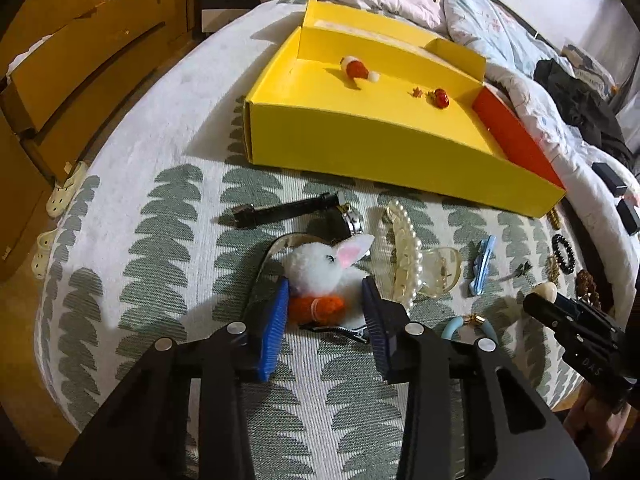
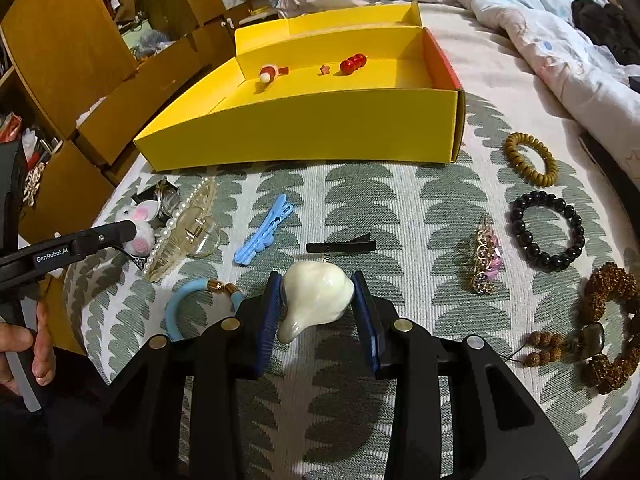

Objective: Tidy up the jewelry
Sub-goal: 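Close the left gripper on the rabbit plush while the right gripper closes on the shell ornament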

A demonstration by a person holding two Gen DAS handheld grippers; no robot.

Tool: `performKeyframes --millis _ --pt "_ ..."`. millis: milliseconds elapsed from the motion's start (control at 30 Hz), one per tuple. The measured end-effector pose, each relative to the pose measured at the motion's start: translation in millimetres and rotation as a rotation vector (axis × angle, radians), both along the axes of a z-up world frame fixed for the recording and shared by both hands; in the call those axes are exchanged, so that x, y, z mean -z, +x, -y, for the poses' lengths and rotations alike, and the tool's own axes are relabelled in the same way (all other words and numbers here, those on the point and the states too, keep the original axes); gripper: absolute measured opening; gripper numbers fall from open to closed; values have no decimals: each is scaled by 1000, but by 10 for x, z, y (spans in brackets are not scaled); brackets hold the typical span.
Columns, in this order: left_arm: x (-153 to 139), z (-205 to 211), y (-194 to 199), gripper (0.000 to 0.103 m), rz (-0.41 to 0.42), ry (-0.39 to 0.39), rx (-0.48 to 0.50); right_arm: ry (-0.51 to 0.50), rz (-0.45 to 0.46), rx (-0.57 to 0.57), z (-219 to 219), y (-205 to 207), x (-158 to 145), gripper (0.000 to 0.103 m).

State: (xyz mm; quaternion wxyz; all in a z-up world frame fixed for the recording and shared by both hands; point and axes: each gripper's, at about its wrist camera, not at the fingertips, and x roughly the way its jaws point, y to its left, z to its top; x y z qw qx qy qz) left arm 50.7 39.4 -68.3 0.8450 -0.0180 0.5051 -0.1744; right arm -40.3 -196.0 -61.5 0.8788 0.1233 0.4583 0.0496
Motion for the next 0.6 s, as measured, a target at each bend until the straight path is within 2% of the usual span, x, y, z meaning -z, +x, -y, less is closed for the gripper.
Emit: performKeyframes --millis 333,600 --pt "-266 -138 -55 36 78 -33 -35 30 41 9 60 -94 -147 36" --pt "-622 -193 -87 36 155 -75 -39 50 109 -6 49 -152 -469 36"
